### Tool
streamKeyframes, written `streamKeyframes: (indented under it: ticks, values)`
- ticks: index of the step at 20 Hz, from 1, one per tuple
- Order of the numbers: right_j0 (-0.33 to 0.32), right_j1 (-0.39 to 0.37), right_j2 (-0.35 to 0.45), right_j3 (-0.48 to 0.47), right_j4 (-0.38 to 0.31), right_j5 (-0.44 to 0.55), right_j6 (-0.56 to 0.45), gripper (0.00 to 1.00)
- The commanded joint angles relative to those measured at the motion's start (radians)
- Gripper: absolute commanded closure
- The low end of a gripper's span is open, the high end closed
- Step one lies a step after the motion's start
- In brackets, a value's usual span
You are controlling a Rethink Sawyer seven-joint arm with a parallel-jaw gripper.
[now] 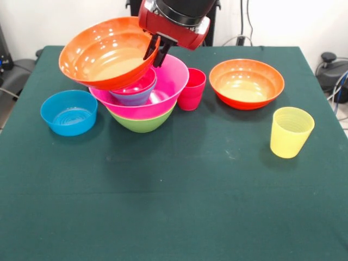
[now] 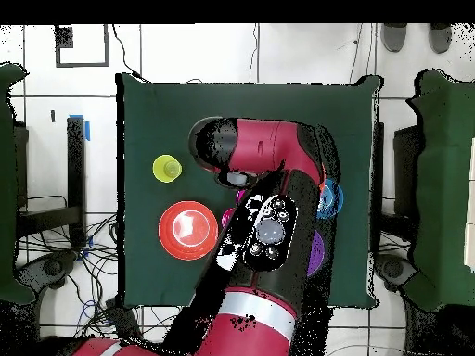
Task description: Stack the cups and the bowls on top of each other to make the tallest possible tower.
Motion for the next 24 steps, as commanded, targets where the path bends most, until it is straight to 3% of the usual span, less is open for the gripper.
streamKeyframes:
  ticks: [1, 24]
  values:
    - [0.014, 0.022, 0.071, 0.106, 0.005, 0.039, 0.129, 1.0]
    - [0.039, 0.017, 0.067, 0.175, 0.001, -0.042, 0.158, 1.0]
